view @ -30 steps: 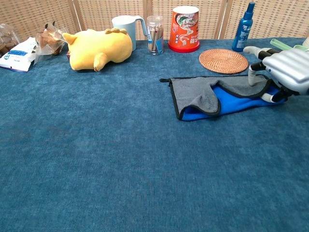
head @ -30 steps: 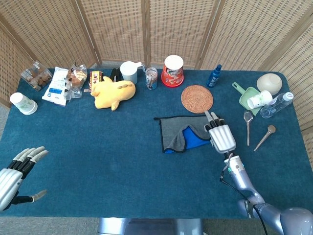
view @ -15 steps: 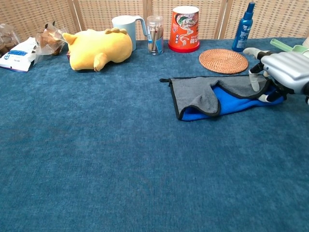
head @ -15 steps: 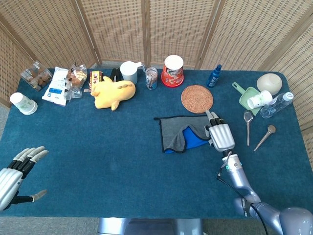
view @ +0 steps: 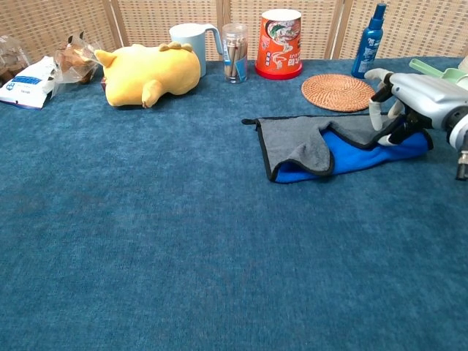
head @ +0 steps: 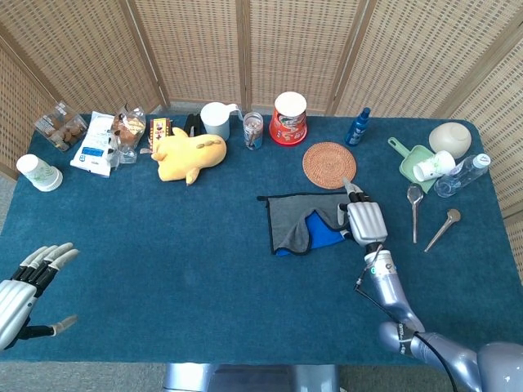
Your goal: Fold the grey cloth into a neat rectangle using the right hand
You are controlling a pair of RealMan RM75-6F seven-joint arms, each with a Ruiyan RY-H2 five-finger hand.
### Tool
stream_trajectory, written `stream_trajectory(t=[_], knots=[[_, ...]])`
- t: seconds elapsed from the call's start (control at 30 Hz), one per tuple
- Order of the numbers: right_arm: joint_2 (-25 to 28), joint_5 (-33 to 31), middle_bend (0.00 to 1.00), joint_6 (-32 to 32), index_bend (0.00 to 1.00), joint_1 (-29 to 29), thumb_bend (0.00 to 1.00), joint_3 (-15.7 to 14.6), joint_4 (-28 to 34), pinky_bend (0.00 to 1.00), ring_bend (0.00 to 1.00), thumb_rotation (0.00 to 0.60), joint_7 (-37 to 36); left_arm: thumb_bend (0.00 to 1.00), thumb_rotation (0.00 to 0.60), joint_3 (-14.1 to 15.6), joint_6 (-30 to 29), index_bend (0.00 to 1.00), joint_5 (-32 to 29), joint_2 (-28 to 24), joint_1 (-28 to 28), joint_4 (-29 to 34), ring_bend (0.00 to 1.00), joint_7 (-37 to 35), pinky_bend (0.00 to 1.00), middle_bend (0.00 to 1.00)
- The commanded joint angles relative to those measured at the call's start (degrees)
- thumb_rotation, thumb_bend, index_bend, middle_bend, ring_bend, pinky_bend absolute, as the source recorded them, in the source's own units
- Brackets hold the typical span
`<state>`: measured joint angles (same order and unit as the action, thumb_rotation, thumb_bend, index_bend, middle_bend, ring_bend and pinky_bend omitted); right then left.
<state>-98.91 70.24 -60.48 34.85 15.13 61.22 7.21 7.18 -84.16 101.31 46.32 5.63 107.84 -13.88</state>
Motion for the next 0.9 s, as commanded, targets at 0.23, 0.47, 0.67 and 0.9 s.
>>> stream_trajectory(t=[0.23, 0.47, 0.67, 0.9], knots=[[0.9, -2.0, 0.06, 0.9, 0.68, 0.4, 0.37, 1.0, 1.9, 0.36, 0.13, 0.6, 1.1, 0.24, 0.6, 0.0, 0.0, 0.07, 0.0, 0.0, -0.1, 0.0, 0.0, 0.2, 0.07, 0.0], [0.2, -5.5, 0.06, 3.1, 0.69, 1.7, 0.38, 2.7, 1.4, 0.36, 0.13, 0.6, 2.6, 0.24, 0.6, 0.0, 0.0, 0.07, -0.1, 0.1, -0.1, 0.1, 0.0, 0.3, 0.07, 0.0], [-1.1, -8.0, 0.06, 4.3, 0.69, 3.6, 0.38, 4.0, -0.6, 0.36, 0.13, 0.6, 4.9, 0.24, 0.6, -0.1, -0.1, 0.07, -0.3, 0.0, -0.1, 0.0, 0.0, 0.1, 0.07, 0.0], [-2.3, -10.9, 0.06, 5.5, 0.69, 5.5, 0.38, 5.9, -2.8, 0.36, 0.13, 0.6, 6.6, 0.24, 0.6, -0.3, 0.0, 0.07, -0.8, -0.1, 0.0, -0.1, 0.0, -0.4, 0.07, 0.0]])
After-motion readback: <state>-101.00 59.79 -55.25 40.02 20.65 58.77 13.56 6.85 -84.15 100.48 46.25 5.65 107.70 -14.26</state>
